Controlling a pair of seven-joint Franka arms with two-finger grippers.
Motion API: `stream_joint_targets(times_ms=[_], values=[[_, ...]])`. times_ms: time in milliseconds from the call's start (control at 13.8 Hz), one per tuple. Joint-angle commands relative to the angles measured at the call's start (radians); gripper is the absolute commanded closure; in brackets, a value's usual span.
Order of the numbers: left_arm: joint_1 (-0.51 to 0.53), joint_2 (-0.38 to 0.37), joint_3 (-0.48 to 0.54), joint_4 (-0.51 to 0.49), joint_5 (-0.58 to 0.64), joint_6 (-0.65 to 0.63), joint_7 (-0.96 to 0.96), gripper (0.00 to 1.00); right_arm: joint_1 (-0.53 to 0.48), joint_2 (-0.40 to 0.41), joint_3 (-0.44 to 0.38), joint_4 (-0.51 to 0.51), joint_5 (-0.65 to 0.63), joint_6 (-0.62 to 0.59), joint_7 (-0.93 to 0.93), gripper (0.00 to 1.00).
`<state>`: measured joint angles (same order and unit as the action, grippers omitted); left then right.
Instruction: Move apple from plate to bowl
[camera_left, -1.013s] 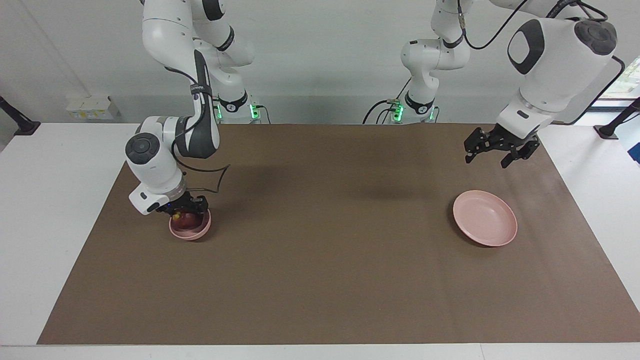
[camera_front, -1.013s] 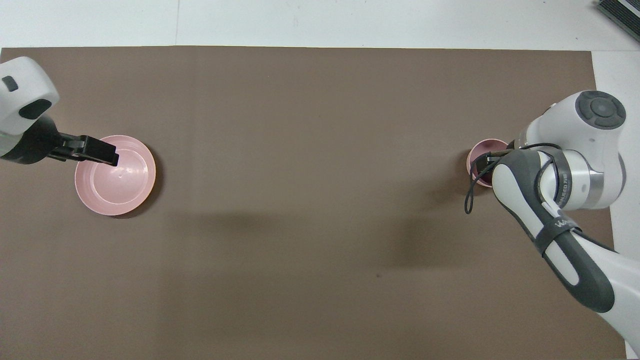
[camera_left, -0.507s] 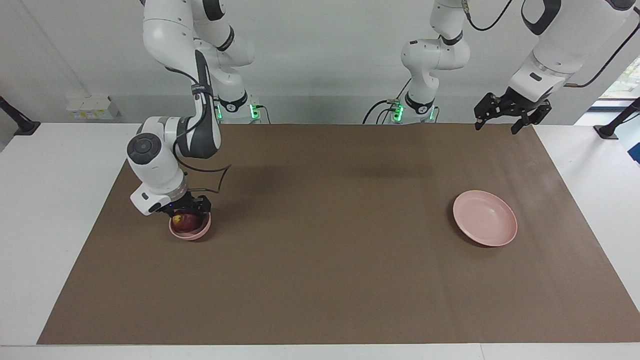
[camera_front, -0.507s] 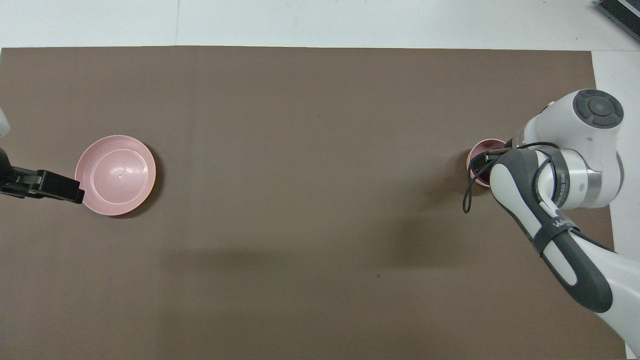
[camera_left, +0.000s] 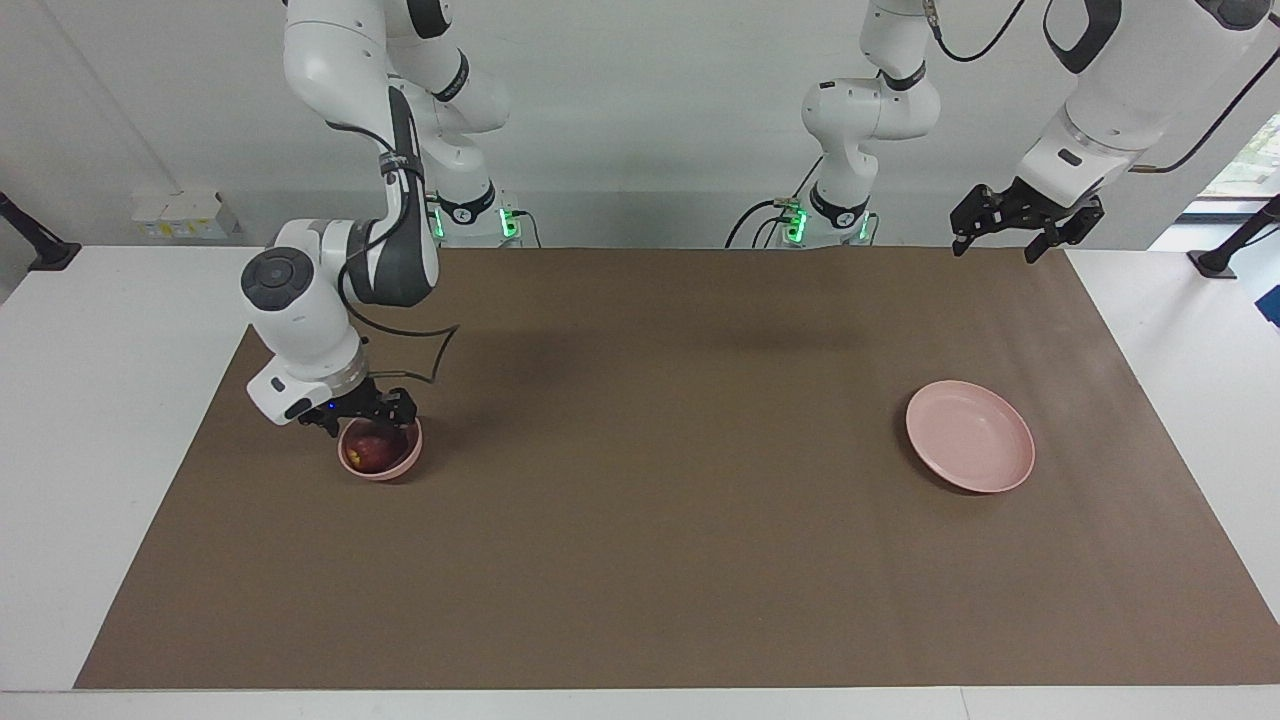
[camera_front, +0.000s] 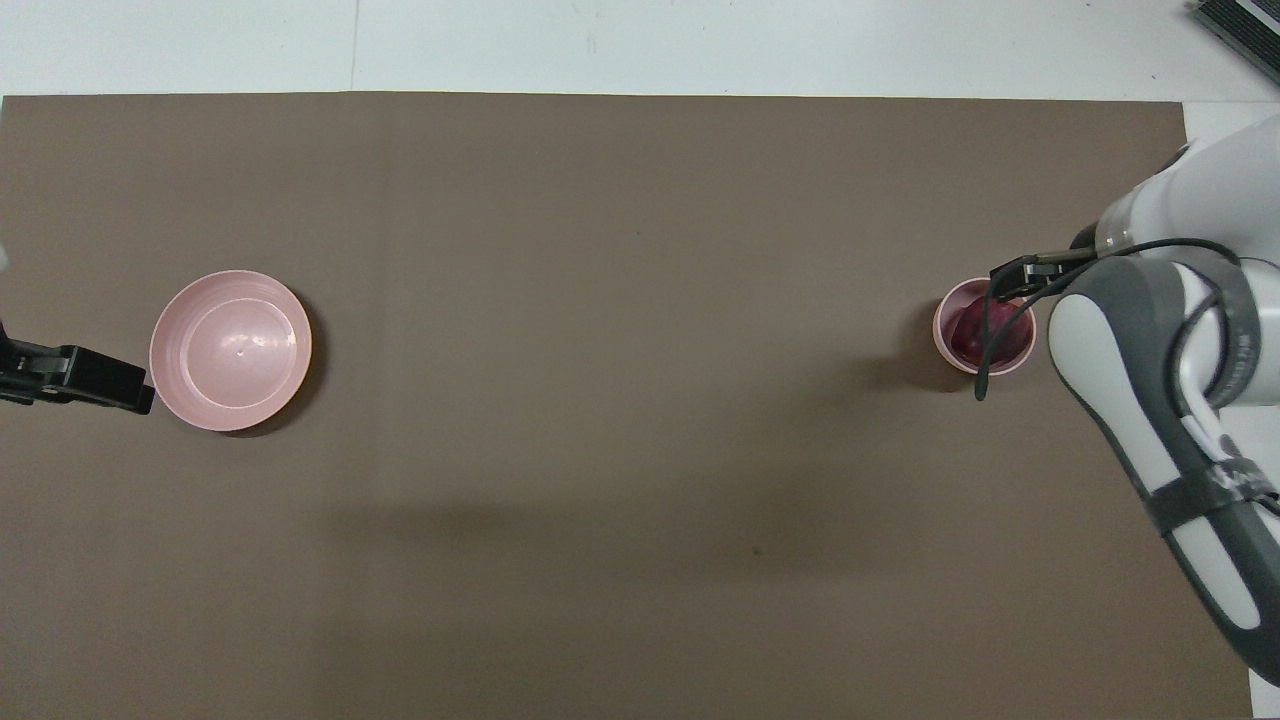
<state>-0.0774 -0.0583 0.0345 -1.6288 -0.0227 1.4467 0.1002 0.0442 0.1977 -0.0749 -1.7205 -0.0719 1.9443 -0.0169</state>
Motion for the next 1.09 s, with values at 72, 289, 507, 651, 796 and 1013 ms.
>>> stream_joint_targets(times_ms=[72,289,507,651,796,1013], values=[[0.008,-0.011,-0.004,-0.005,0.013,-0.009,0.009,0.00,-0.006,-0.115,0.006,0.076,-0.002,-0.184,-0.003,0.00],[0.008,-0.011,-0.005,-0.005,0.013,-0.009,0.009,0.00,-0.006,-0.164,0.006,0.198,0.021,-0.379,-0.005,0.00],[0.008,-0.011,-0.004,-0.005,0.013,-0.009,0.009,0.00,-0.006,-0.210,0.006,0.278,0.026,-0.522,-0.005,0.00],[0.008,-0.009,-0.004,-0.005,0.013,-0.009,0.009,0.00,-0.007,-0.277,0.003,0.222,0.024,-0.515,-0.006,0.00],[0.008,-0.009,-0.005,-0.005,0.012,-0.009,0.009,0.00,-0.012,-0.313,0.001,0.148,0.023,-0.502,-0.018,0.00],[0.008,-0.011,-0.005,-0.005,0.013,-0.009,0.009,0.00,-0.009,-0.308,0.001,0.154,0.023,-0.499,-0.011,0.00]])
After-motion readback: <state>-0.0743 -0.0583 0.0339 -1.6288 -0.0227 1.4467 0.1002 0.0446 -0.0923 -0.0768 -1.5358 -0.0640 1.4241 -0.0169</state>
